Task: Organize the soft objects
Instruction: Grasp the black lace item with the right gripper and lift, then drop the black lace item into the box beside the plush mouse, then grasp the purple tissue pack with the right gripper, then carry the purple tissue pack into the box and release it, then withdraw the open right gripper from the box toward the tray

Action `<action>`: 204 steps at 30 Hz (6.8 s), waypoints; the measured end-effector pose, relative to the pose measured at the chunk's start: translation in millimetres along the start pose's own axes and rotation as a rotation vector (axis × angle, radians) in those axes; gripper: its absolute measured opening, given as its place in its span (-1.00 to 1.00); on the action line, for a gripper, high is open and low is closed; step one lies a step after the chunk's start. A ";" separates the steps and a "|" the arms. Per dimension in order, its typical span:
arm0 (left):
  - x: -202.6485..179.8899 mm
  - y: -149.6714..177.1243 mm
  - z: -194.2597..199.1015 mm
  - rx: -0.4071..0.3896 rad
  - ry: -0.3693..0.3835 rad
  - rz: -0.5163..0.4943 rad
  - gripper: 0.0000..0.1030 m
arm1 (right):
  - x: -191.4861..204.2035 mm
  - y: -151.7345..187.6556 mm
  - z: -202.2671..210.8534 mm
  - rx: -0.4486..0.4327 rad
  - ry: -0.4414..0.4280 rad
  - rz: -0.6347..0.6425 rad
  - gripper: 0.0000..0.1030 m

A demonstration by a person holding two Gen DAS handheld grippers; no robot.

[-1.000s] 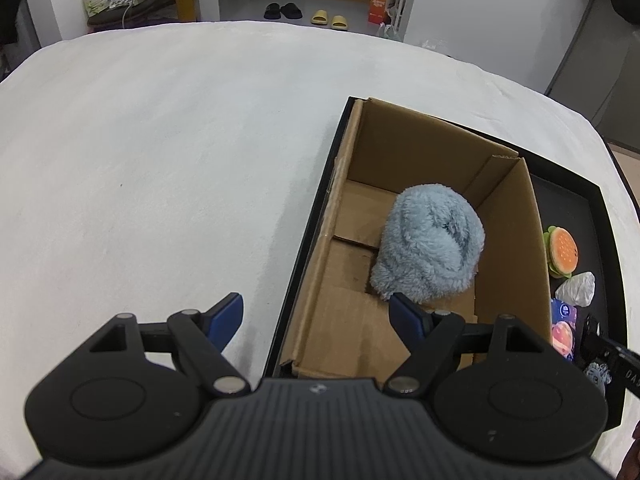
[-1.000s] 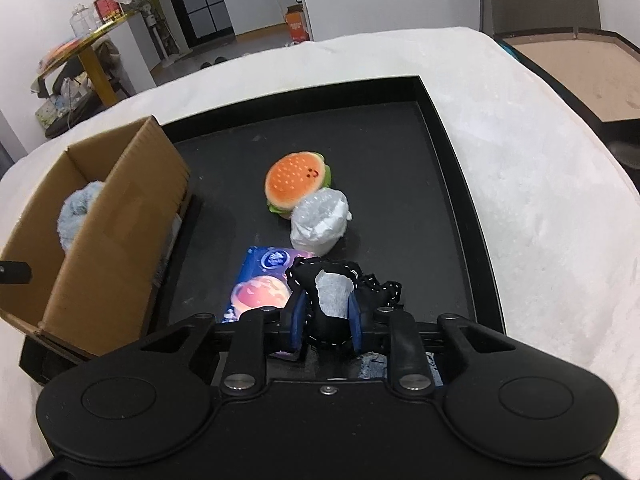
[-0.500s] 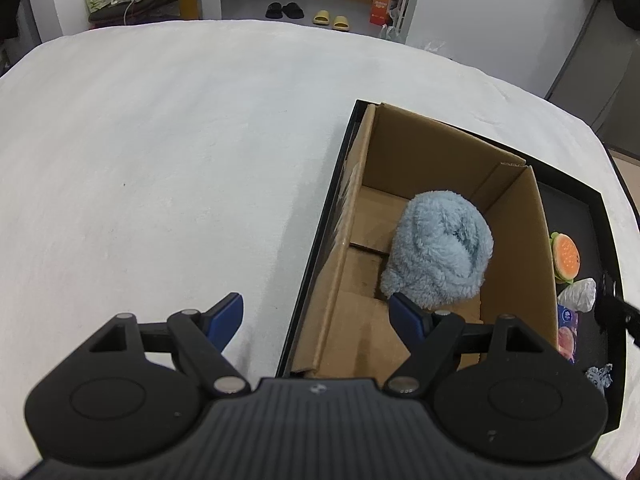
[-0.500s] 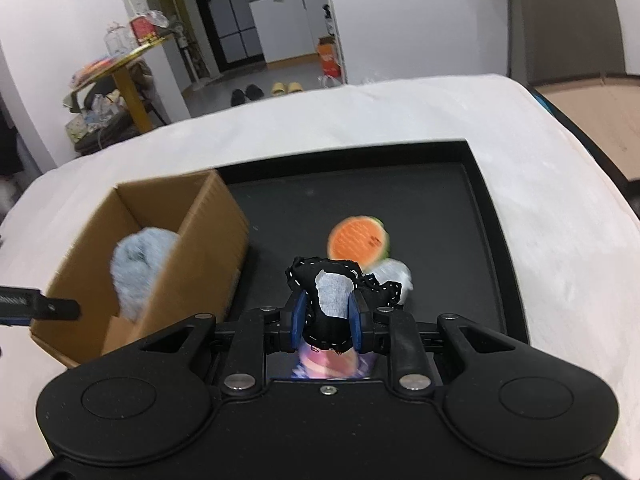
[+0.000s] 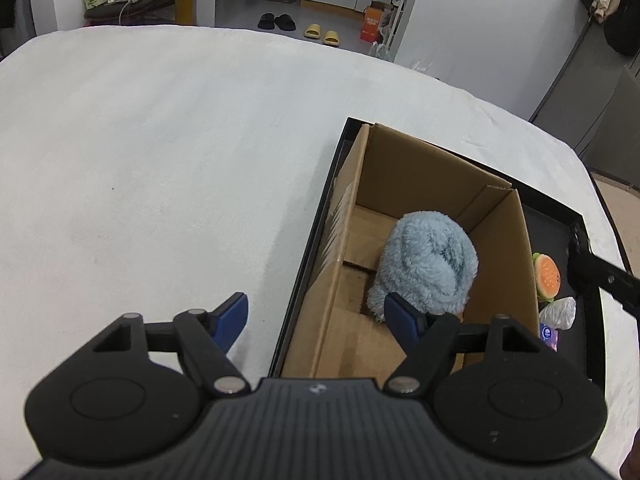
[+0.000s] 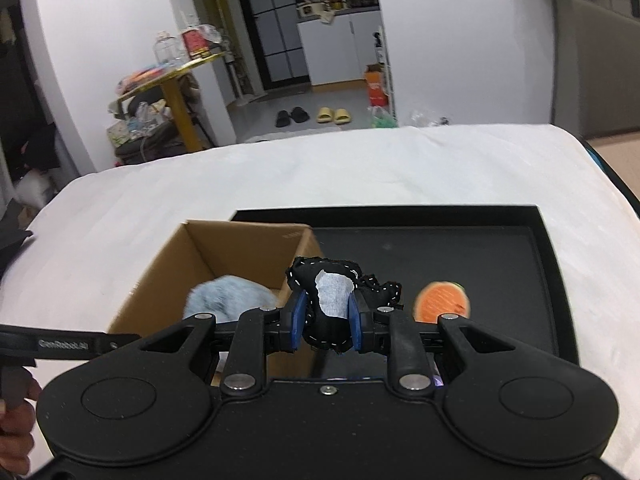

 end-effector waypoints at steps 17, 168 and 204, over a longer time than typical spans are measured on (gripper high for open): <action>9.8 1.2 -10.1 0.005 0.075 0.051 -0.74 | 49.5 -10.6 -27.6 -0.002 -0.029 0.077 -0.55; 14.3 7.1 -4.3 0.026 0.170 0.144 -0.69 | 104.0 28.0 -52.8 0.107 -0.102 0.038 0.23; -8.9 -0.6 6.0 0.012 0.022 0.030 -0.01 | -17.1 17.7 2.0 0.034 0.051 -0.084 0.24</action>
Point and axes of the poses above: each gripper's, at about its wrist camera, not at the fingertips, and z roughly against the way its jaws point, x to its left, y to its underside, the point moved 10 cm from there along -z, roughly the way its jaws point, and after that the axes turned 15 degrees about -z, right-handed, at the moved point
